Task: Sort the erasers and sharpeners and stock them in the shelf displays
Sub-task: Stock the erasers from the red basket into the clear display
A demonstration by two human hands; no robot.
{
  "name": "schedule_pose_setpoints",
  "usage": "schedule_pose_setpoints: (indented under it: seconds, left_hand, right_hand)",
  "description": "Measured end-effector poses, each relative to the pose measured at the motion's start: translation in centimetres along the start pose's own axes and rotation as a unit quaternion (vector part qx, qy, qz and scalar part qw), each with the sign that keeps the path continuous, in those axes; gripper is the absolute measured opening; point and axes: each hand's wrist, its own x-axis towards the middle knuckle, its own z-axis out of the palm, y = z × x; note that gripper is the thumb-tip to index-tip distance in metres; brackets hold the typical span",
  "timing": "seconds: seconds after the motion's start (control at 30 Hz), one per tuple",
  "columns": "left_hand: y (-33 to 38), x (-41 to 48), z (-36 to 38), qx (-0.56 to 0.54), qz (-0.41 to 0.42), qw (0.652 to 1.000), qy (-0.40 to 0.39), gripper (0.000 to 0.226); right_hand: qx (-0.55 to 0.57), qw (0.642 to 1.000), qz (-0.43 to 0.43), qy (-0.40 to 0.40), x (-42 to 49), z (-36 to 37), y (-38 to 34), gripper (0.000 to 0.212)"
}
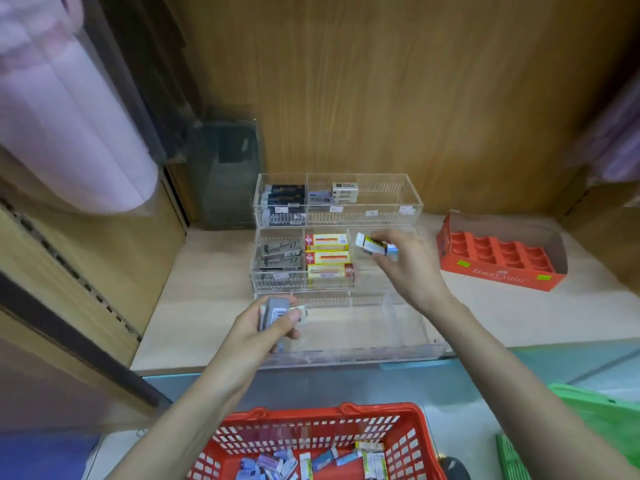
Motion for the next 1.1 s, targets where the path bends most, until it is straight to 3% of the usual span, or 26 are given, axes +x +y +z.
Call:
schedule_pose_setpoints:
  seconds: [0.1, 0.23, 0.43, 0.67, 0.73, 0.8, 0.87, 0.93, 1.0, 1.1]
  left_hand:
    - [-0.3, 0.5, -0.7, 0.001, -0.001, 1.0, 0.01, 0.019]
    - [-0.3, 0.9, -1.4, -0.018, -0.003, 1.0, 0.005, 0.024]
    - [-0.4, 0.9, -1.8, -0.035, -0.005, 0.999, 0.0, 0.022]
    - [-0.2, 0.5, -1.6, -0.069, -0.025, 0.997, 0.024, 0.018]
    - [0.1, 0.5, -1.6, -0.077, -0.028, 0.996, 0.027, 0.02]
    - [0.3, 0.5, -1.6, -0.085, -0.027, 0.995, 0.031, 0.02]
    - [0.6, 0.6, -1.7, -0.092, -0.023, 0.995, 0.042, 0.018]
    - [0.8, 0.6, -1.8, -0.092, -0.021, 0.994, 0.049, 0.018]
    - [1.1, 0.4, -1.8, -0.089, -0.02, 0.994, 0.052, 0.019]
    - [1.5, 0.2, -1.7, -0.097, -0.017, 0.993, 0.057, 0.016]
  right_hand:
    - [-0.118, 0.989, -0.002, -0.09, 3.4, 0.5, 1.9, 0.024]
    - [-0.174, 0.968, -0.048, -0.176, 5.3, 1.4, 2.9, 0.026]
    - [-0.191, 0.96, -0.047, -0.199, 6.2, 2.1, 3.8, 0.018]
    - [-0.293, 0.938, -0.028, -0.181, 7.1, 3.2, 3.3, 0.014]
    - [-0.277, 0.944, 0.001, -0.181, 6.8, 2.6, 2.7, 0.017]
    - [-0.234, 0.966, -0.009, -0.106, 5.6, 1.7, 1.1, 0.02]
    - [-0.076, 0.995, -0.054, -0.038, 3.0, 1.3, -1.5, 0.018]
    - [0.102, 0.985, -0.097, -0.096, -0.4, 1.4, -4.6, 0.024]
    - [0.105, 0.966, -0.162, -0.175, -3.4, 2.8, -6.1, 0.043]
    - [0.071, 0.966, -0.199, -0.15, -5.2, 5.0, -6.1, 0.041]
